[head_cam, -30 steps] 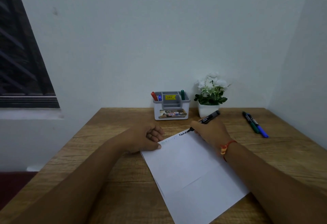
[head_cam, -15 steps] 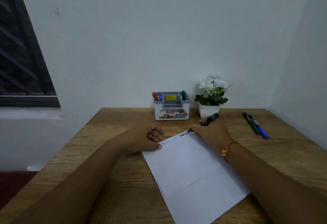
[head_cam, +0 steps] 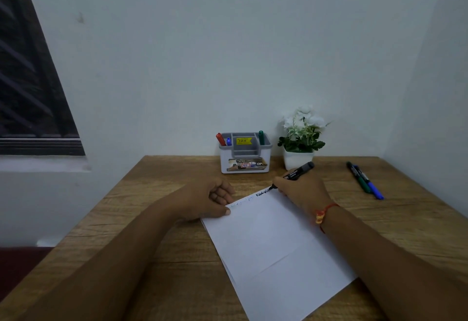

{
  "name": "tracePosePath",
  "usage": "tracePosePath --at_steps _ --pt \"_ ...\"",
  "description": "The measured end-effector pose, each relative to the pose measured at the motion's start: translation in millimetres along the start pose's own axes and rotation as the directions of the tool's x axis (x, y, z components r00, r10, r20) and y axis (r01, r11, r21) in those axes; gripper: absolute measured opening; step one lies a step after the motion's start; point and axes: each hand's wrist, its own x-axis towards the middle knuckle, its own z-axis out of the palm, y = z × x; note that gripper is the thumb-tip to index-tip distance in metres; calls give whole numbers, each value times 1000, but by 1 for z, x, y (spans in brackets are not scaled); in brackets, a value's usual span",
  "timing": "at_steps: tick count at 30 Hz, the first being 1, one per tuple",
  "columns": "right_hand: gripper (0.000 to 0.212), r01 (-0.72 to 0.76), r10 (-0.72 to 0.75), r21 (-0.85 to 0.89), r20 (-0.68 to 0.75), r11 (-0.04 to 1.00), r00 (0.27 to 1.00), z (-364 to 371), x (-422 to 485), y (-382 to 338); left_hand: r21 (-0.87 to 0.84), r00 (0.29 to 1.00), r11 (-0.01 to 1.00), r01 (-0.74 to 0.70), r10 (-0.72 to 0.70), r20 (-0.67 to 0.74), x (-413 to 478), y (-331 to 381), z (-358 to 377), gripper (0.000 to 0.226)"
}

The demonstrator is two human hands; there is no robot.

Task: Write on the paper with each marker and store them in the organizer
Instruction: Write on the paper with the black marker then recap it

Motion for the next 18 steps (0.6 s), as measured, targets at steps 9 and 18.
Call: tracePosePath --at_steps 9,18 --pt "27 8 -9 21 13 1000 1000 -2 -3 -2 -17 1000 1000 -10 10 -6 -1 -1 0 42" --pt "30 11 -11 19 13 1000 1000 -1 -4 -1 -14 1000 1000 -1 1 -1 -3 1 1 42"
